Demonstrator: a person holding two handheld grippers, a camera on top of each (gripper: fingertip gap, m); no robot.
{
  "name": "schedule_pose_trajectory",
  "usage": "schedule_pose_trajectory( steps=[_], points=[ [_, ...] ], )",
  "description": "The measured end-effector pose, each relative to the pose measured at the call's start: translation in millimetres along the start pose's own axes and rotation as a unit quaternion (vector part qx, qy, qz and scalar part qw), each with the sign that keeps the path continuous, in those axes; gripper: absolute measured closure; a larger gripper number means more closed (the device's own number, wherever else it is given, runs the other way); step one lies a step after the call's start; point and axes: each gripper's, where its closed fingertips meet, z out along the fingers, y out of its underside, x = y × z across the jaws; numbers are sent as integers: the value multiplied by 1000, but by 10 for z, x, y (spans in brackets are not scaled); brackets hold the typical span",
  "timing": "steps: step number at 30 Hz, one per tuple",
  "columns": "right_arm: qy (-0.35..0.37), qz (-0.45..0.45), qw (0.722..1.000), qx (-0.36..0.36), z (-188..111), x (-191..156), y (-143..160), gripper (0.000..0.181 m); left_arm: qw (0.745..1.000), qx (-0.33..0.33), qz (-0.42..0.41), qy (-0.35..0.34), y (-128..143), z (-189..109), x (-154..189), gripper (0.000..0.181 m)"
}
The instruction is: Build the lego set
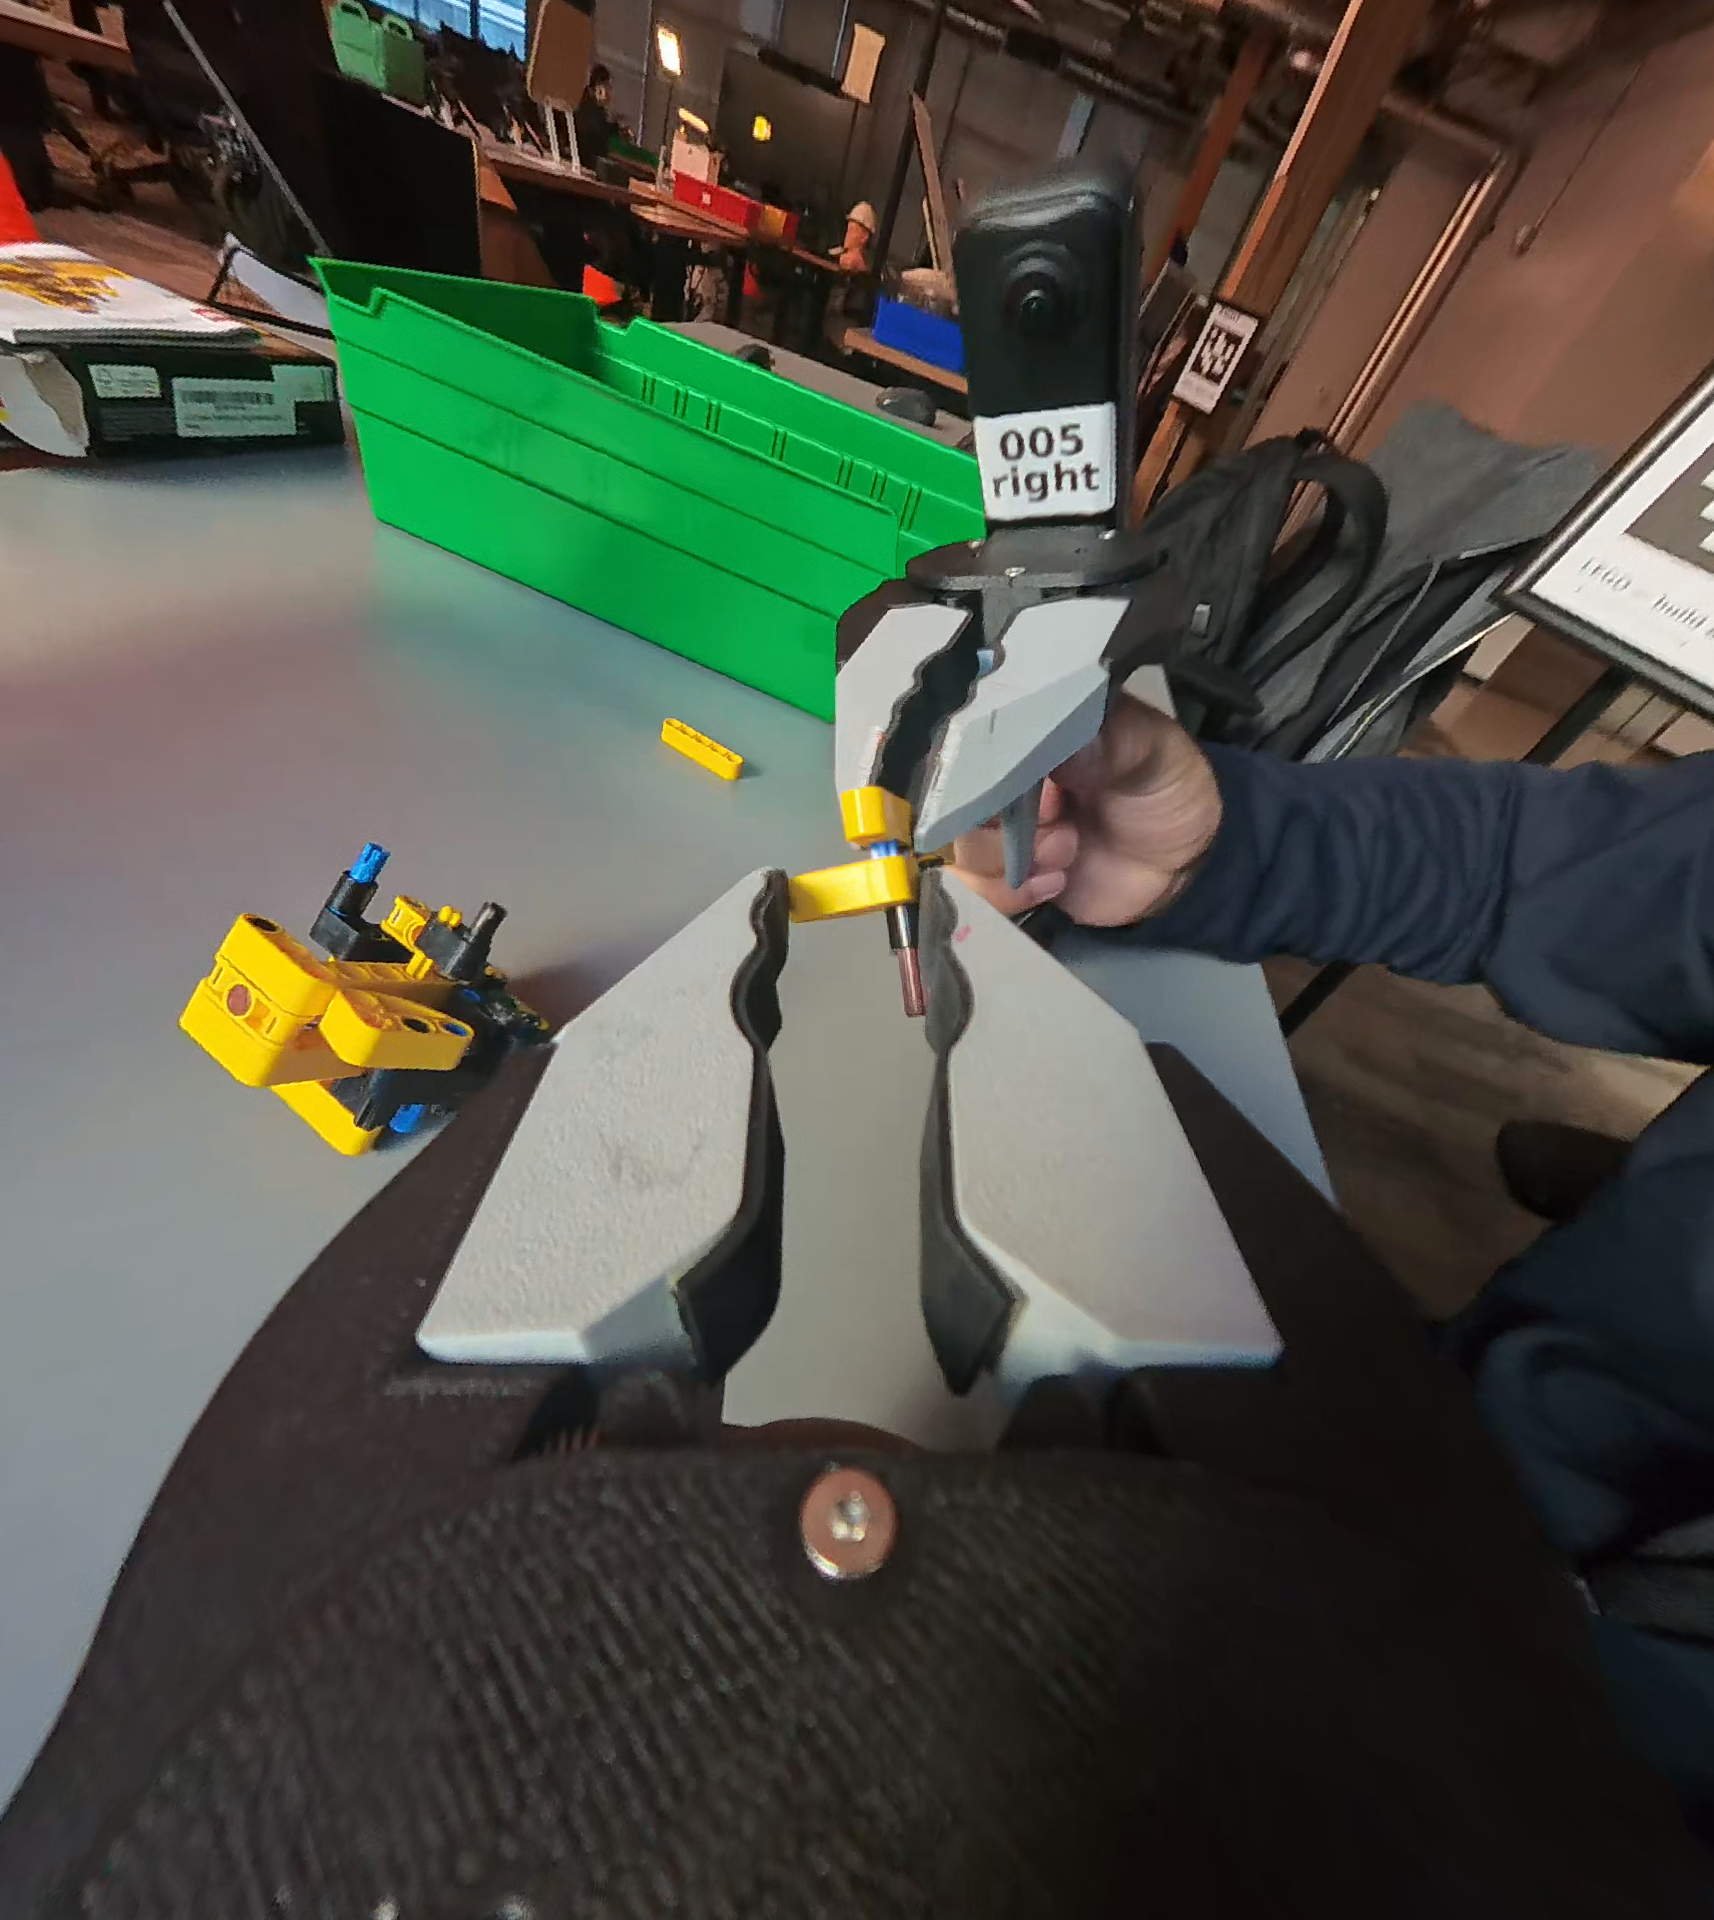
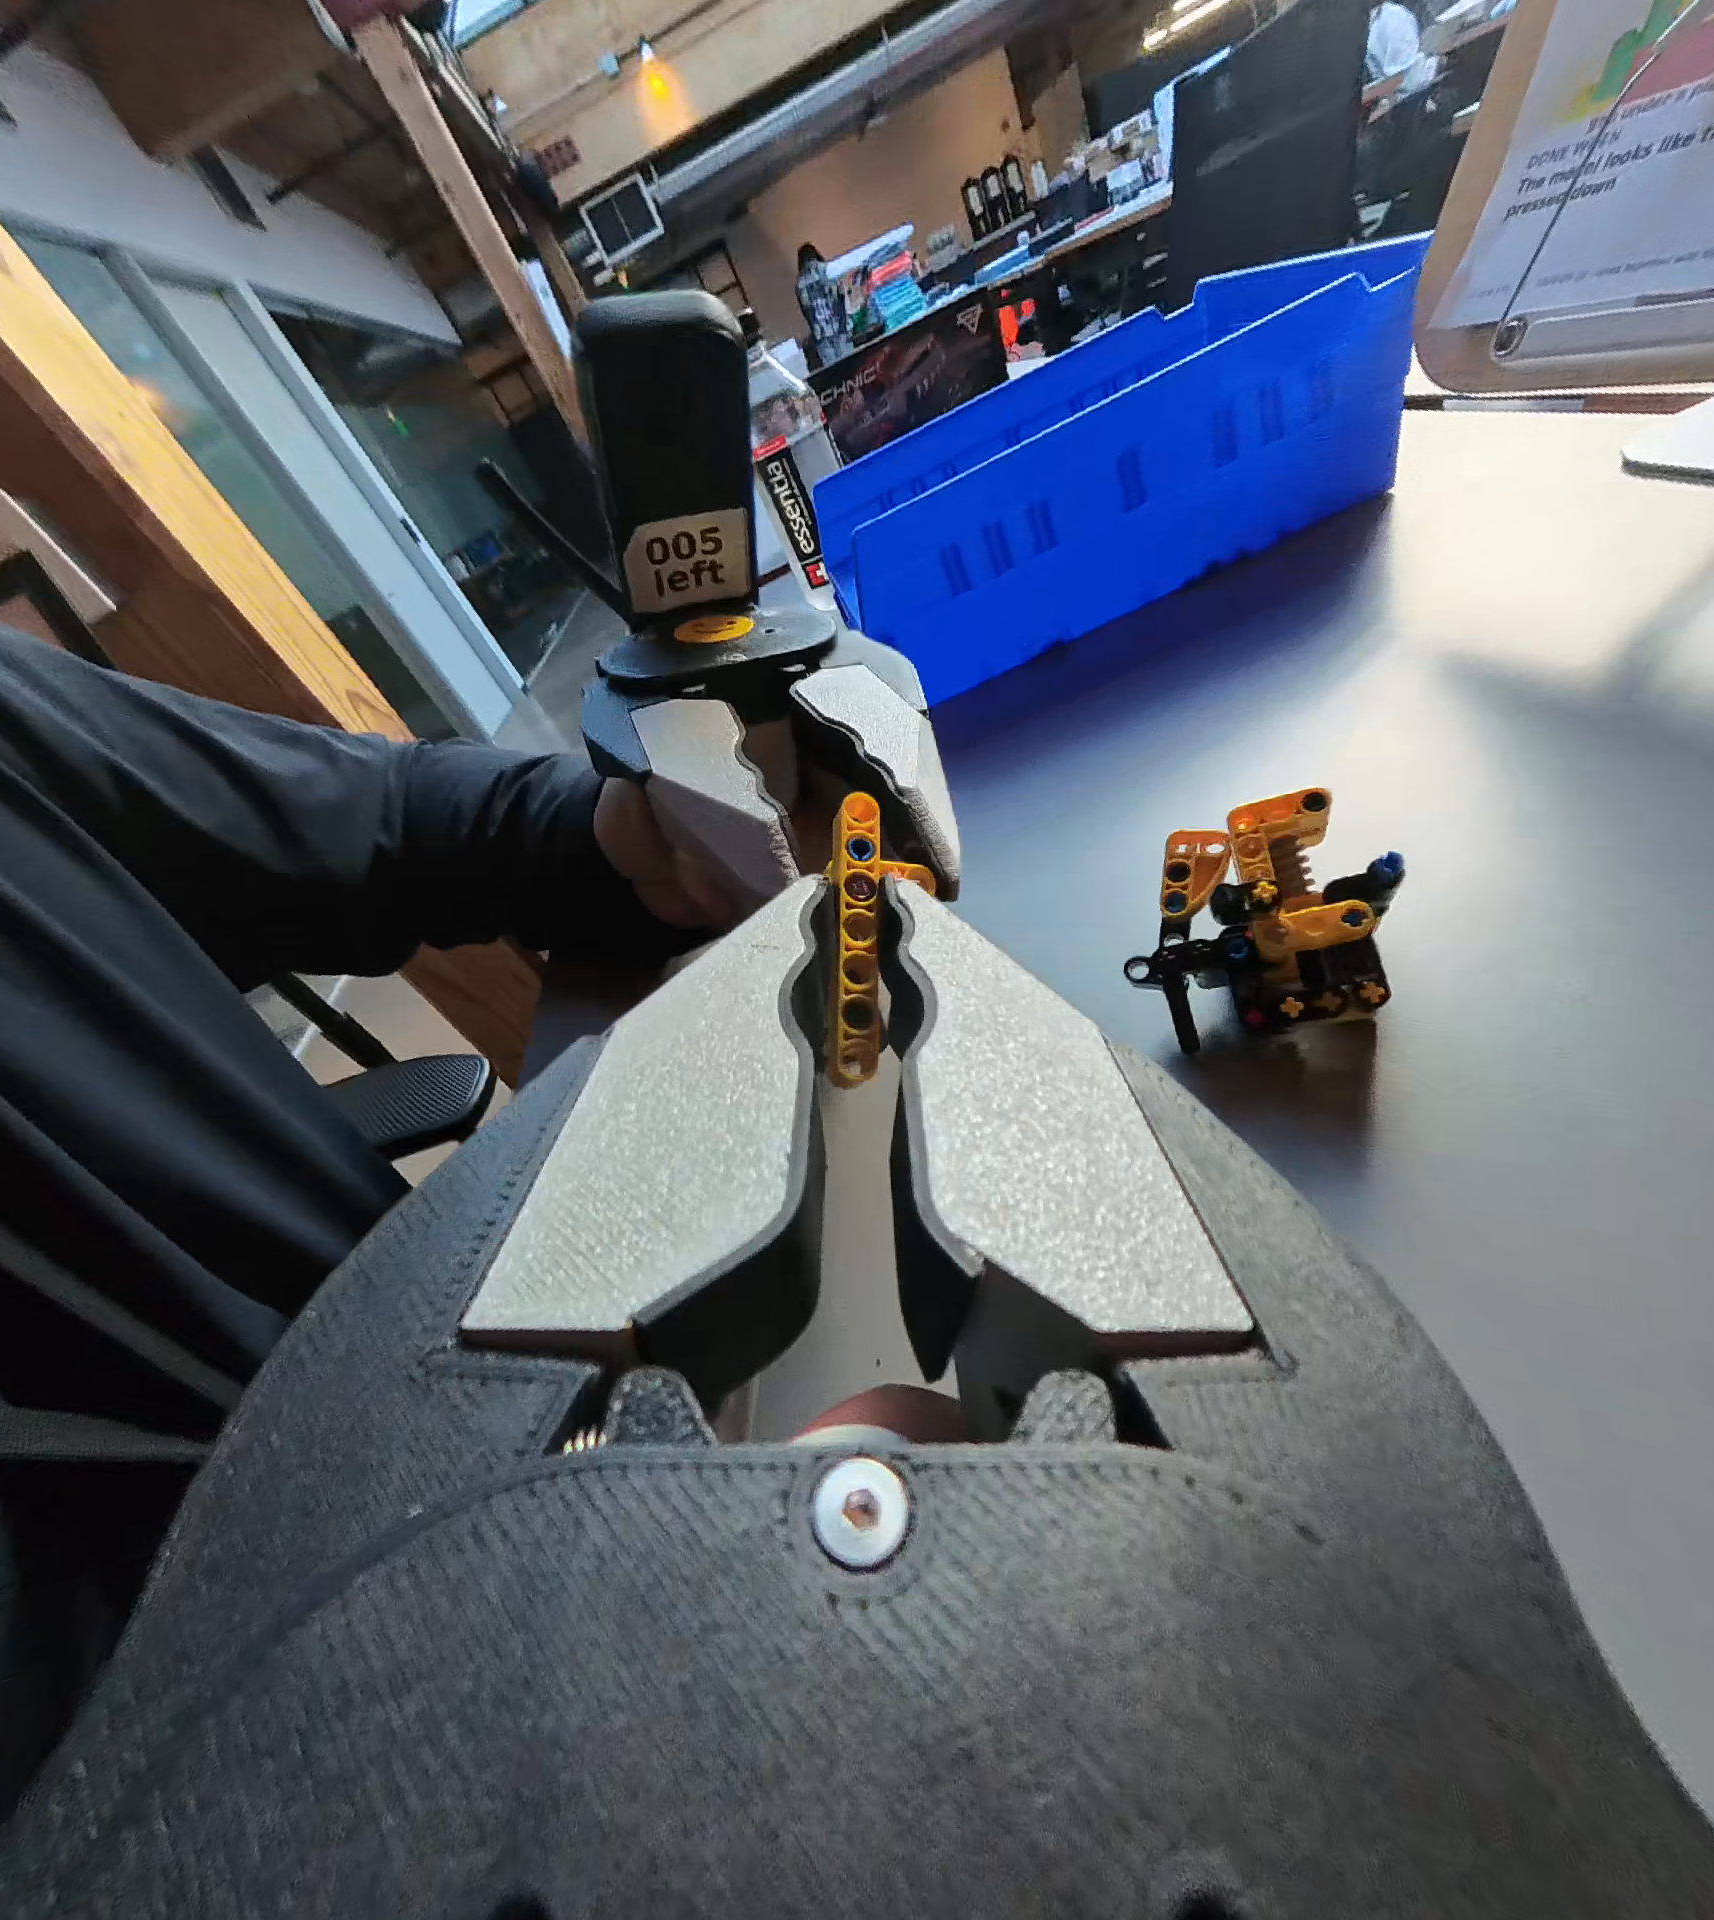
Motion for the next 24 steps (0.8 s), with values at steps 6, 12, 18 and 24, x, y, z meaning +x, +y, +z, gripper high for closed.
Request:
schedule_pose_trajectory(
  steps=[6, 12, 18, 24],
  points=[
    [-7, -43, 999, -16, -8, -19, -1, 172, 996, 29, -83, 29, -32, -36, 2, 159],
    [138, -231, 959, -93, -38, 103, 77, 170, 996, 28, -90, 3, -31, -35, -49, 159],
    [292, -420, 846, -149, -27, 244, 60, 175, 994, 20, -100, -37, 21, -4, -150, 159],
    [354, -528, 748, -189, 4, 295, 17, 175, 990, 17, -136, -36, 51, 15, -186, 159]
  ],
)
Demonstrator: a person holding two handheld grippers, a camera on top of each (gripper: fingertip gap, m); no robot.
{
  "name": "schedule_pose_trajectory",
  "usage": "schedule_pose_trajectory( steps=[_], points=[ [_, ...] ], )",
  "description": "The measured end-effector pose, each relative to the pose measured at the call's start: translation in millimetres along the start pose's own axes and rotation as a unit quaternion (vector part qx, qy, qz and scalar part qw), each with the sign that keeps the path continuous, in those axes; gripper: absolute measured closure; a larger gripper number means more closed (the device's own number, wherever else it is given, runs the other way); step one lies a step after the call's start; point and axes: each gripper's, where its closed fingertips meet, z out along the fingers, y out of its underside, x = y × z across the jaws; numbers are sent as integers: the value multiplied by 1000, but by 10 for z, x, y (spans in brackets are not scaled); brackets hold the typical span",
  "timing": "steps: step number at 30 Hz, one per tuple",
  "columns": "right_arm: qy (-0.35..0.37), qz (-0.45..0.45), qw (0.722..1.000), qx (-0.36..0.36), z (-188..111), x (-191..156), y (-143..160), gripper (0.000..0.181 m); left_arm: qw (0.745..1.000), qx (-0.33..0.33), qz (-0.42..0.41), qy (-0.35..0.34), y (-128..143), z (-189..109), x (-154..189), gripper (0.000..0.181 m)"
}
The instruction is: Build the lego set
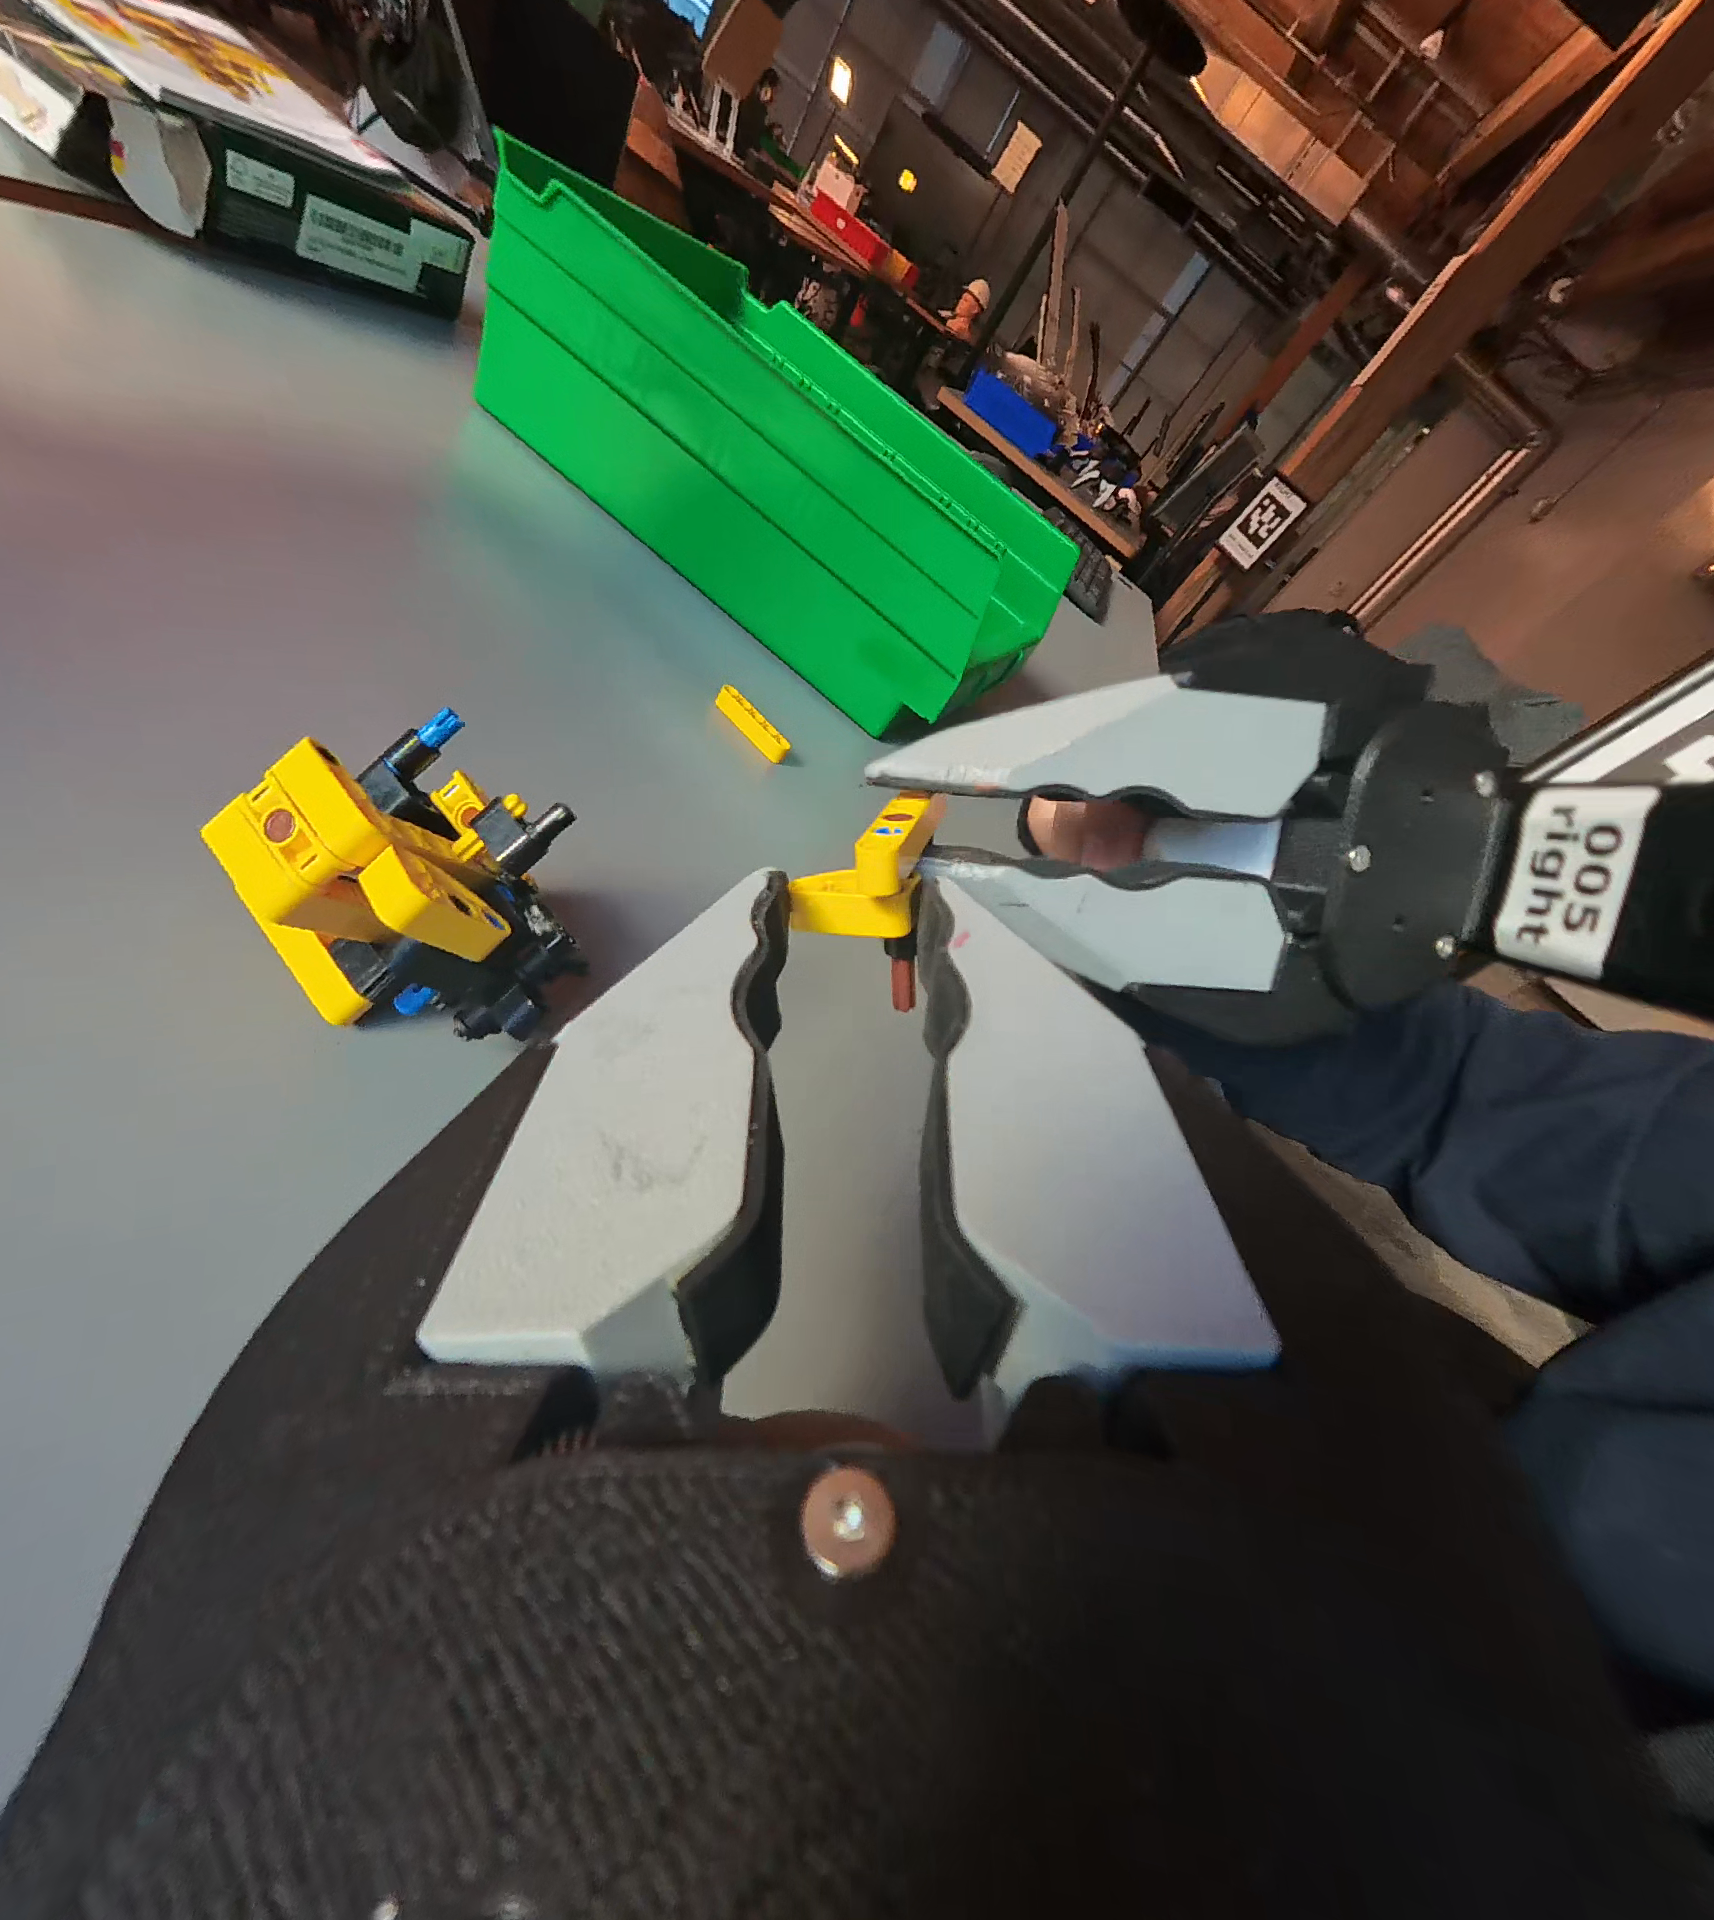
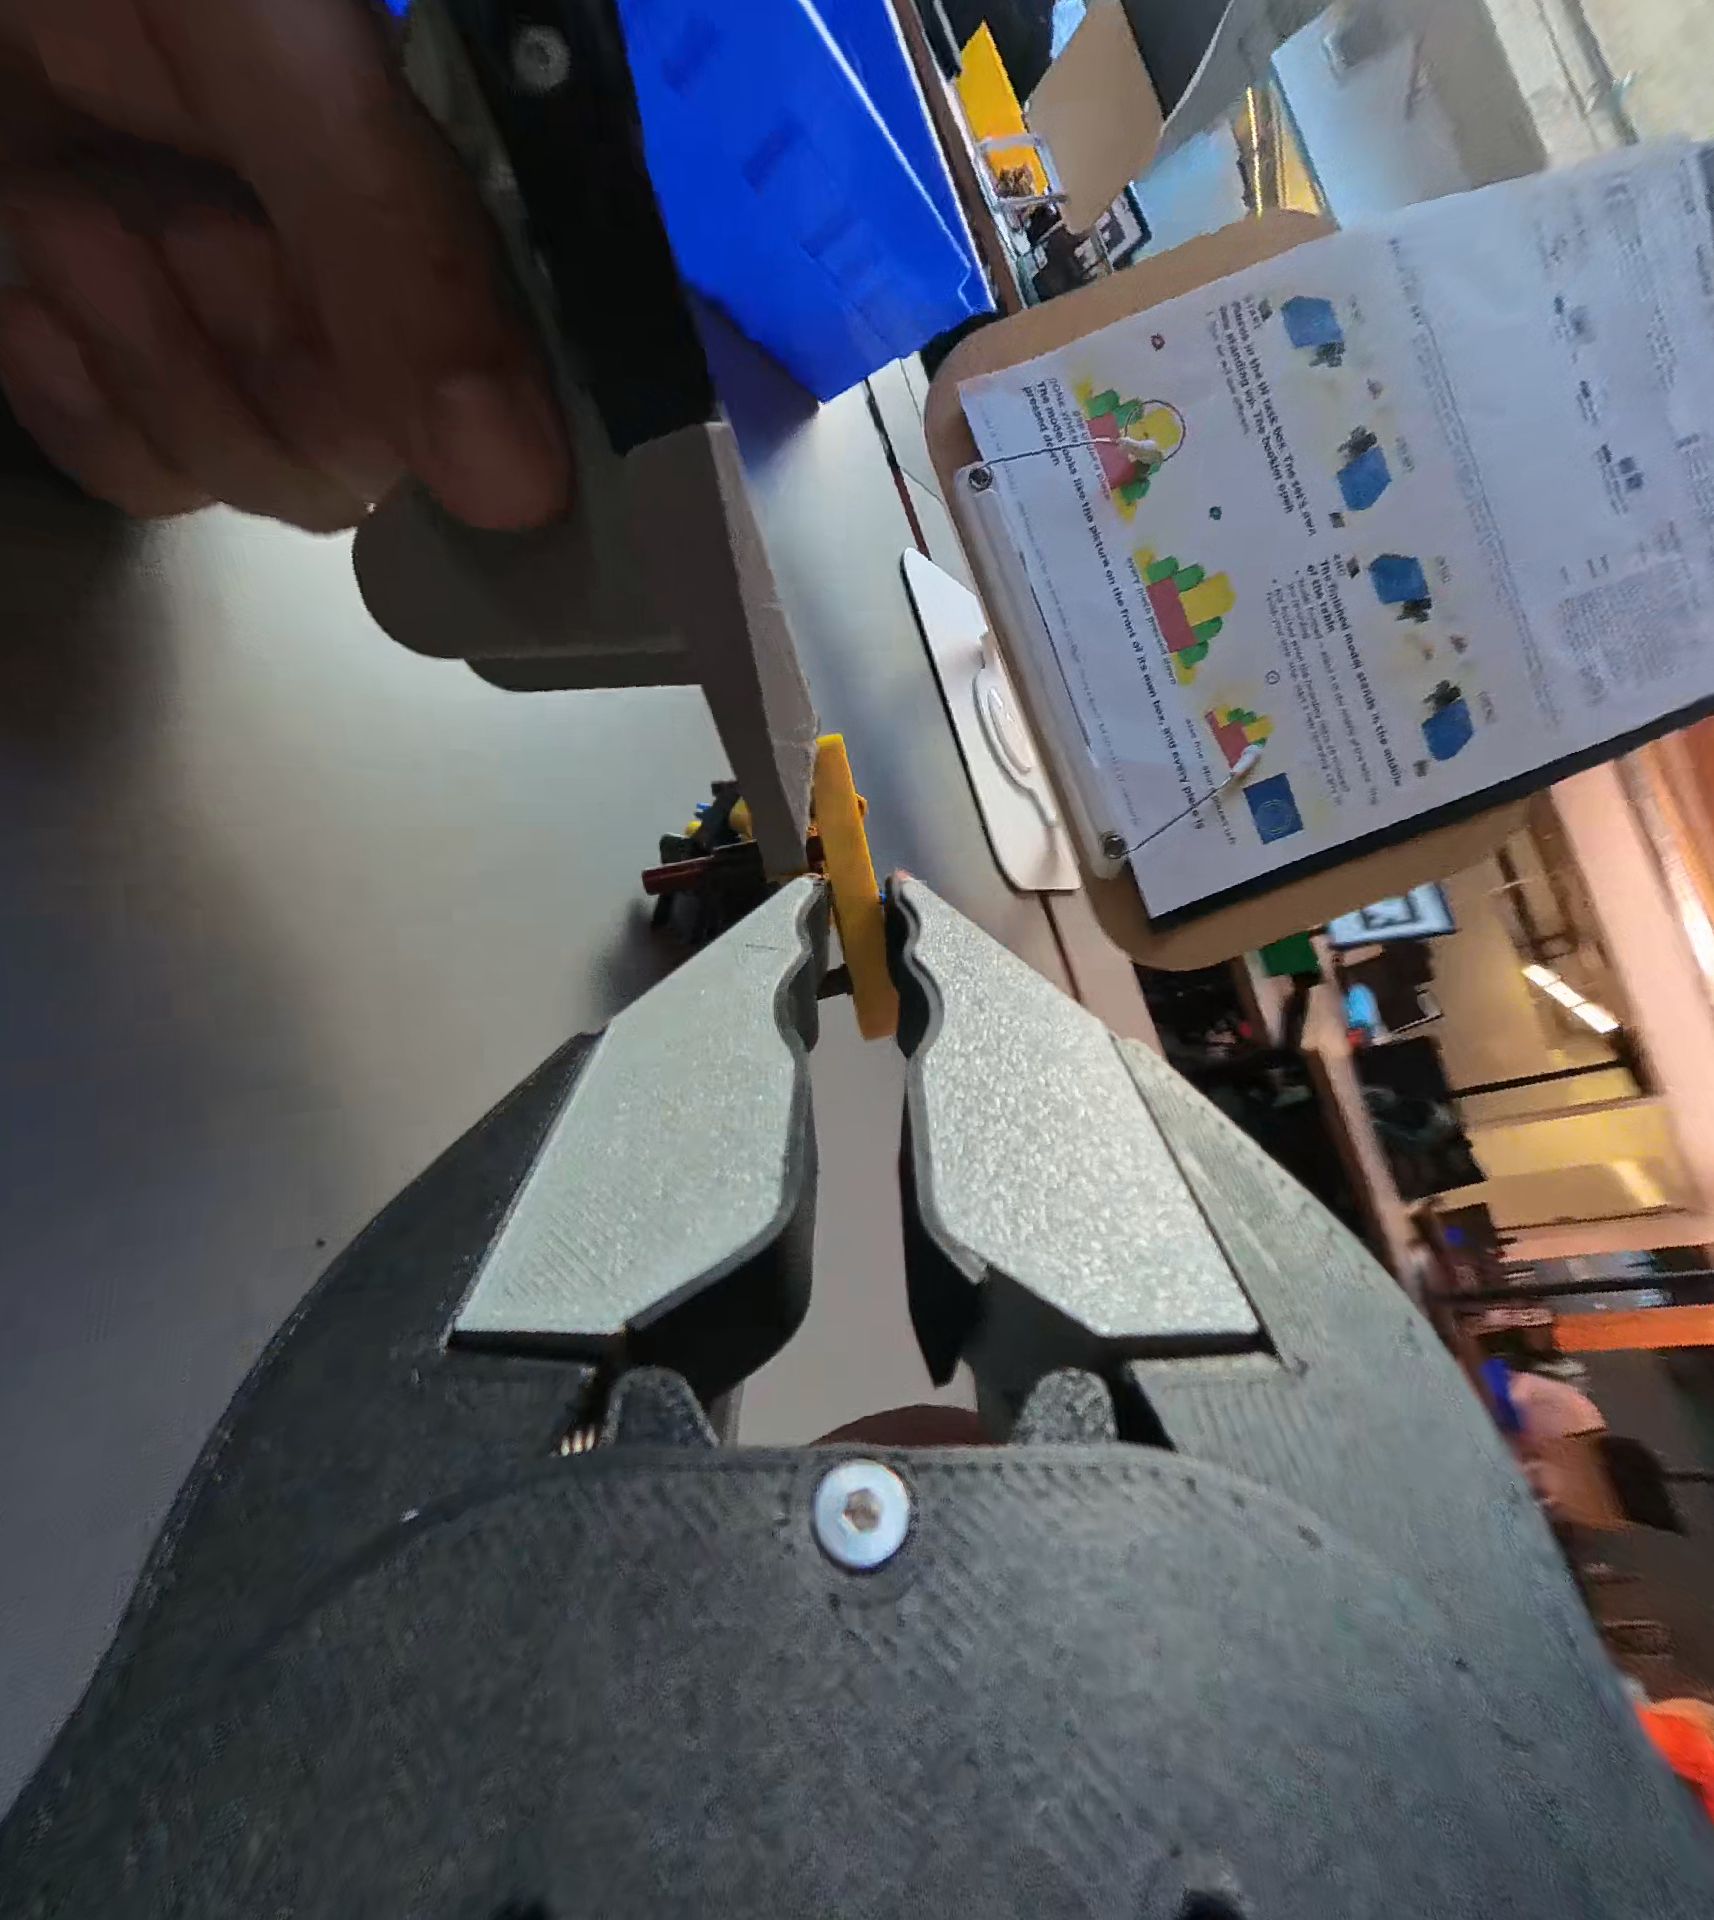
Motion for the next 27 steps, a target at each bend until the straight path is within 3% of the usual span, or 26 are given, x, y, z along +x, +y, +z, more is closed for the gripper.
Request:
schedule_pose_trajectory(
  steps=[3, 7, 12, 18, 27],
  points=[
    [19, -69, 997, 10, -5, 6, -10, 174, 1000, -3, -2, 2, 8, 6, -2, 159],
    [-1, 73, 997, 34, -31, 126, -50, 175, 999, 40, 2, 18, -114, -1, 55, 159],
    [-2, 163, 986, 43, 54, 242, -36, 175, 996, 77, -42, 26, -248, 7, -13, 159],
    [-11, 259, 963, 77, 64, 406, -130, 175, 994, 110, -19, 15, -450, -54, 52, 159],
    [-2, 192, 979, 75, 85, 375, -126, 175, 994, 103, -27, 22, -446, -81, 38, 160]
  ],
)
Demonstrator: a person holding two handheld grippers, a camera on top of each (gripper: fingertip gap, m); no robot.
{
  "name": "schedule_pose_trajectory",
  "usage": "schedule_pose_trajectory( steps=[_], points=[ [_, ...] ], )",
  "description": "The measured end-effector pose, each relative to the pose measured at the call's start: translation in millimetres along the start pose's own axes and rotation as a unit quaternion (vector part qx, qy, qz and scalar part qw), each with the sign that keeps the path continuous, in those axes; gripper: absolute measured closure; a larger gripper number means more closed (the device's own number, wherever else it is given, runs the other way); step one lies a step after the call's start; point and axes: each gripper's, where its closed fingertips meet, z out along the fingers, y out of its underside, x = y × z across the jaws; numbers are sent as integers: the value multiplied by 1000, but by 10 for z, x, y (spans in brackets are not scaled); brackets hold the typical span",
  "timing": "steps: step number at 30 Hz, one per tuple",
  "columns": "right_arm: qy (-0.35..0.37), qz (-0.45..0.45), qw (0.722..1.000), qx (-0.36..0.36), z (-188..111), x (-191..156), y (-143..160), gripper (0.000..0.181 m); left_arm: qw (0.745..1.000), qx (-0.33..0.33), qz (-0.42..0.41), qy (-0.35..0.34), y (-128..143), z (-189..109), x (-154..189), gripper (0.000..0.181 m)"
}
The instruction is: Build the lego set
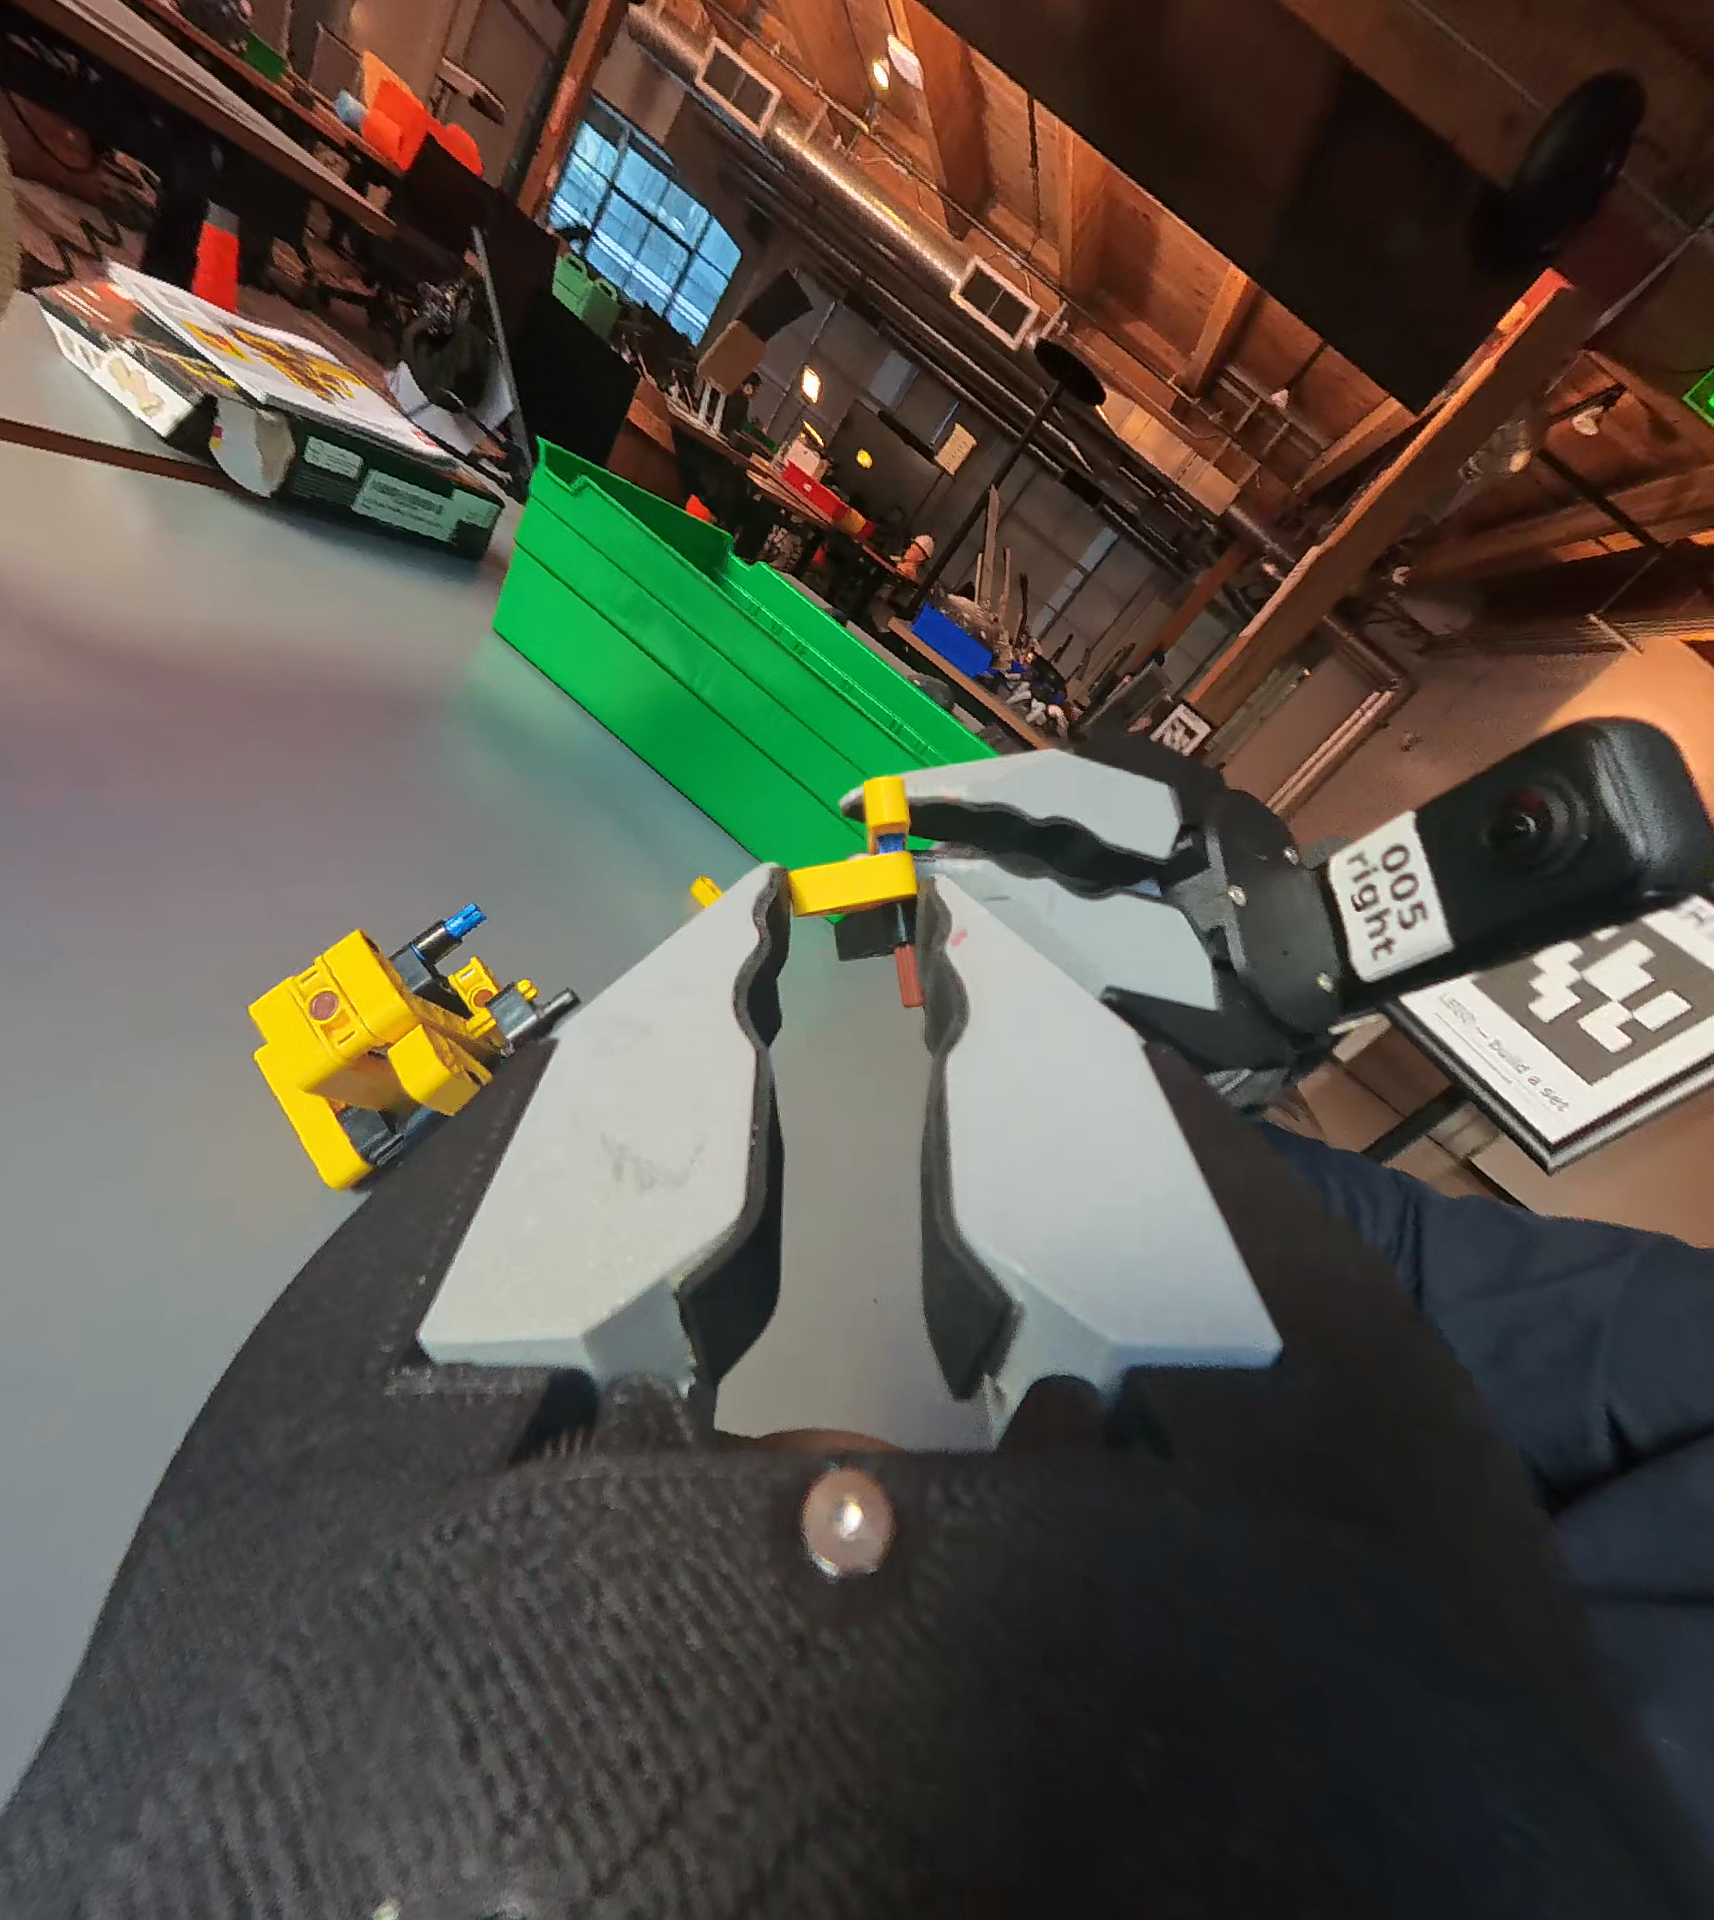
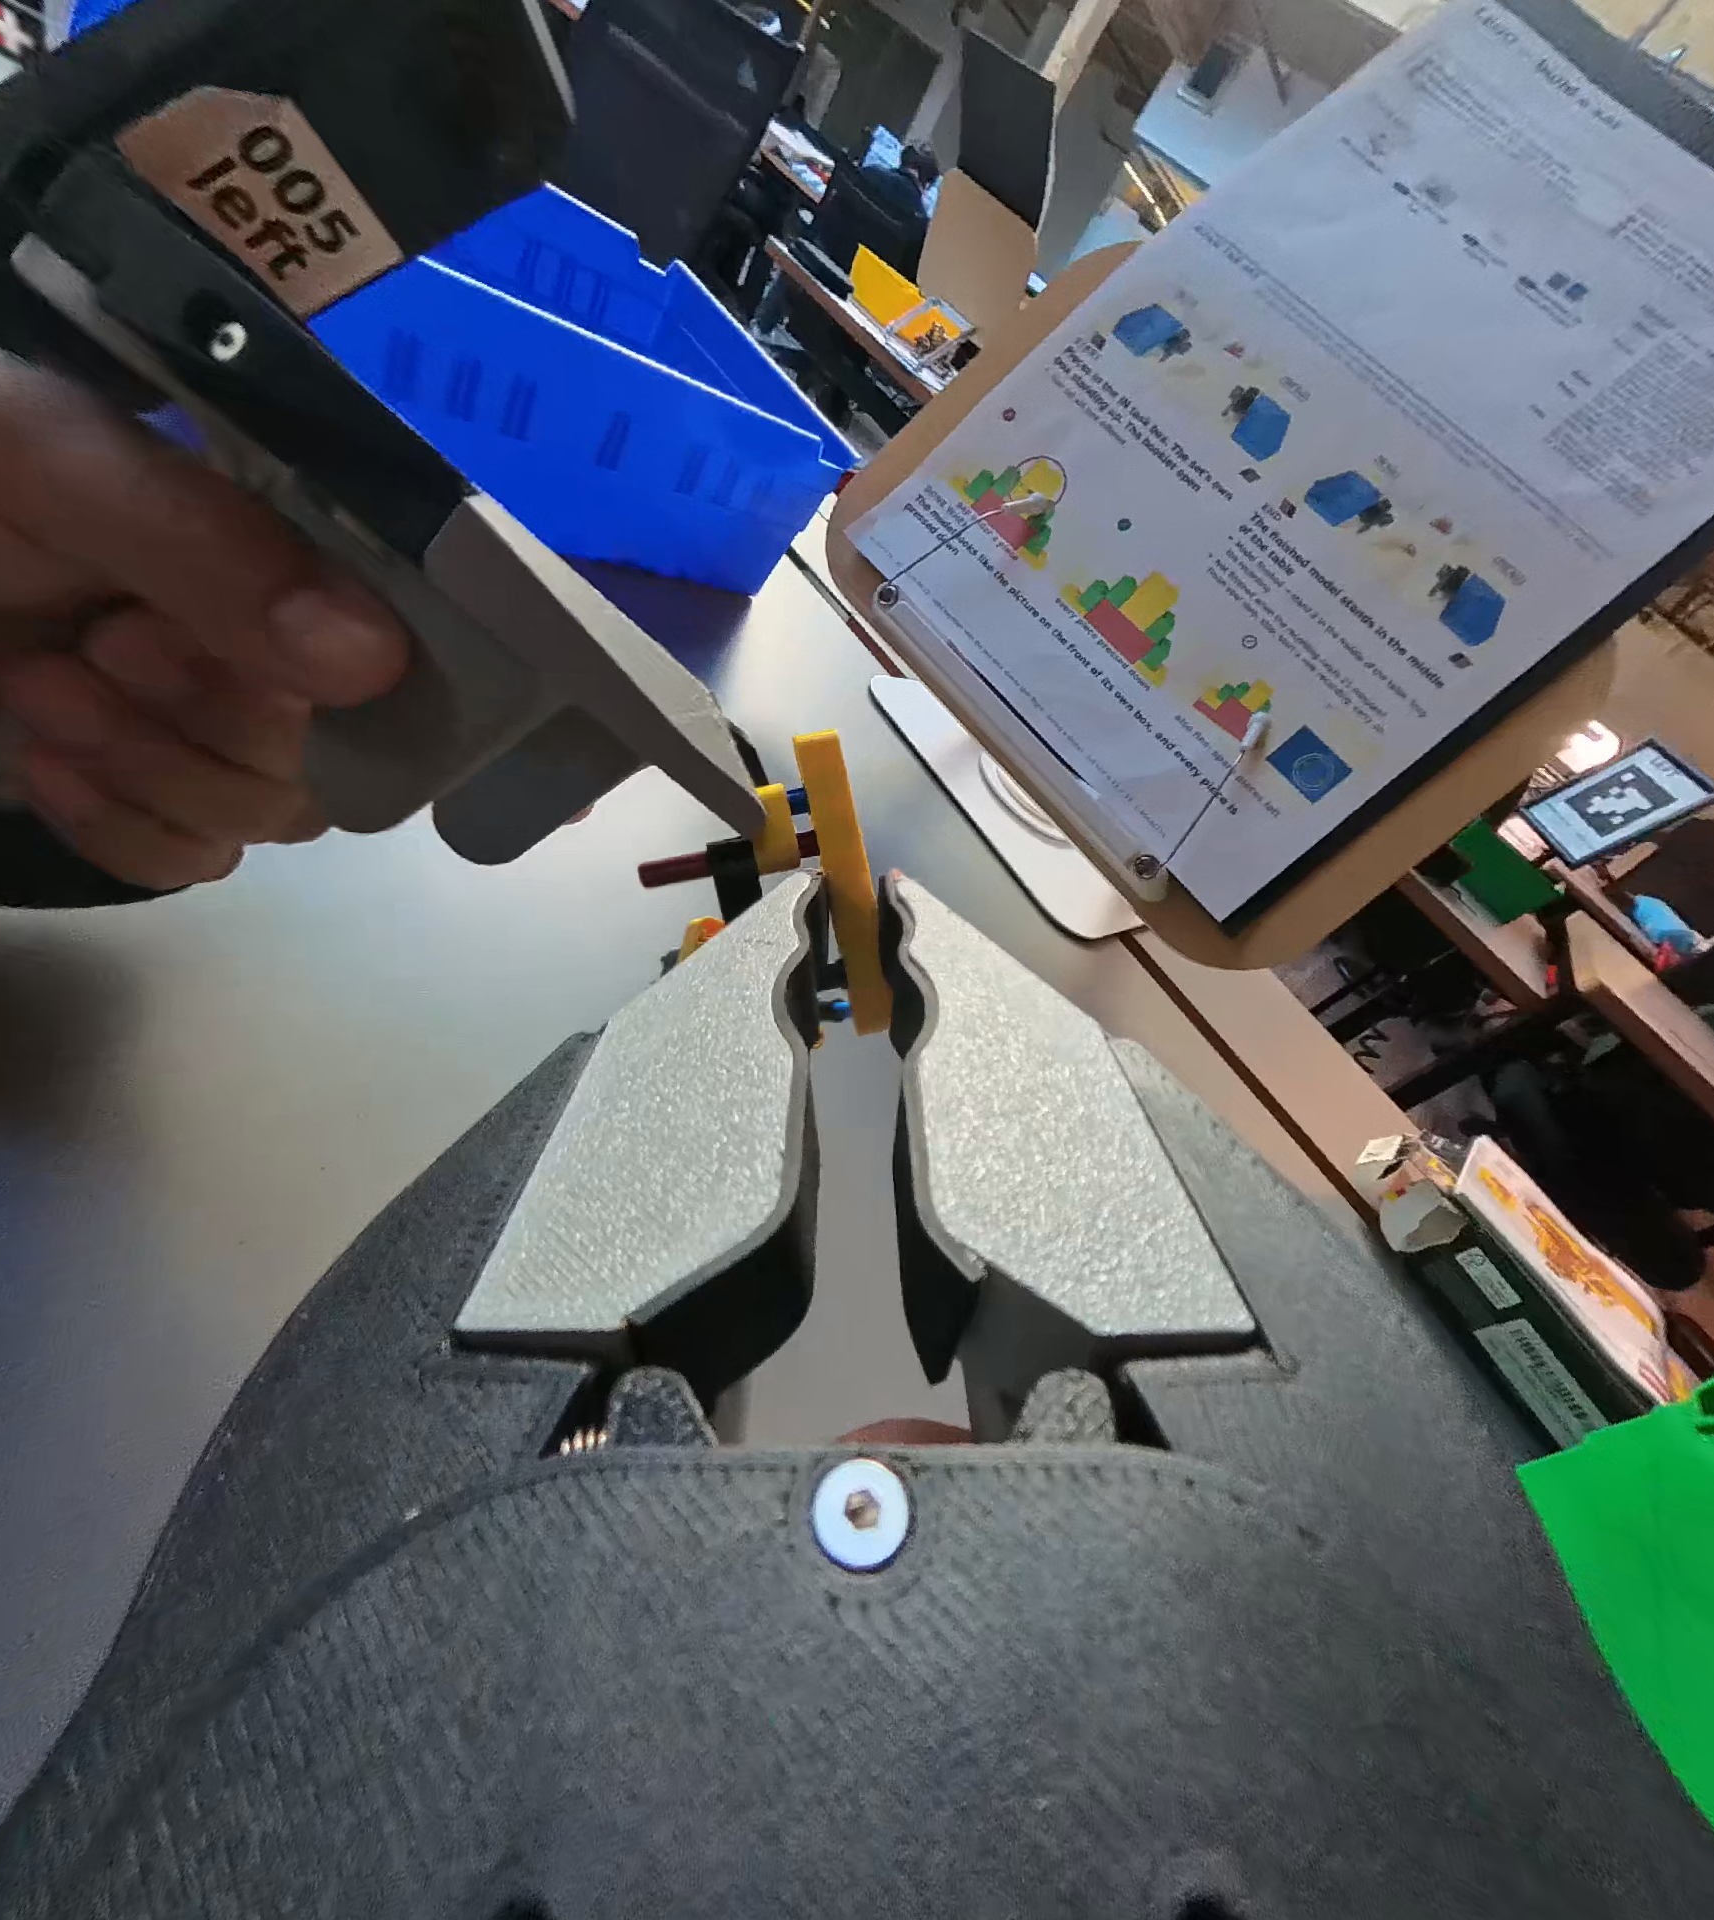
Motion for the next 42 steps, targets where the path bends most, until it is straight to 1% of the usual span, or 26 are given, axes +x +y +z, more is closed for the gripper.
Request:
schedule_pose_trajectory(
  steps=[2, 4, 7, 9, 11, 13, 16, 20, 22, 26, 29, 31, 34, 38, 40, 42],
  points=[
    [6, -12, 1000, -10, 13, -24, 41, 176, 1000, -12, 1, 7, 20, -34, -8, 159],
    [42, -46, 998, -26, 15, 37, 83, 176, 999, -34, 16, 2, 67, -90, -58, 167],
    [31, -51, 998, -25, 17, -45, 93, 176, 999, -47, 26, 3, 100, -103, -58, 161],
    [42, -53, 997, -29, 22, -29, 104, 176, 997, -76, 25, 7, 193, -55, -31, 151],
    [41, -40, 998, -23, 16, -27, 79, 176, 995, -92, 35, 4, 279, -19, -12, 152],
    [34, -23, 999, -13, 5, -51, 45, 176, 997, -60, 56, -7, 199, -17, -13, 161],
    [25, 5, 1000, -8, 0, -105, 24, 177, 995, -58, 76, -5, 188, -10, 8, 163],
    [-1, 79, 997, -1, 29, -147, 7, 177, 994, -75, 80, -4, 295, 41, 18, 161],
    [-4, 100, 995, 1, 35, -146, 10, 177, 992, -58, 107, -20, 269, 49, 9, 168],
    [-17, 128, 992, 10, 25, -140, 11, 177, 978, -39, 195, -62, 232, 48, 1, 170],
    [-16, 90, 996, 7, -5, -106, -16, 177, 970, -34, 228, -77, 204, 51, 41, 172],
    [-16, 81, 997, 2, -12, -74, -38, 178, 965, -18, 247, -90, 157, 49, 54, 176],
    [7, 57, 998, -10, 12, -13, -33, 178, 971, 1, 221, -90, 121, 83, 24, 176],
    [16, 91, 996, 0, 32, 80, -84, 177, 973, 29, 205, -100, 23, 115, 37, 176],
    [36, 107, 994, 0, 68, 155, -109, 178, 975, 50, 190, -107, -51, 136, 17, 176],
    [61, 125, 990, 5, 109, 264, -138, 177, 972, 79, 180, -128, -164, 178, -14, 176]
  ],
)
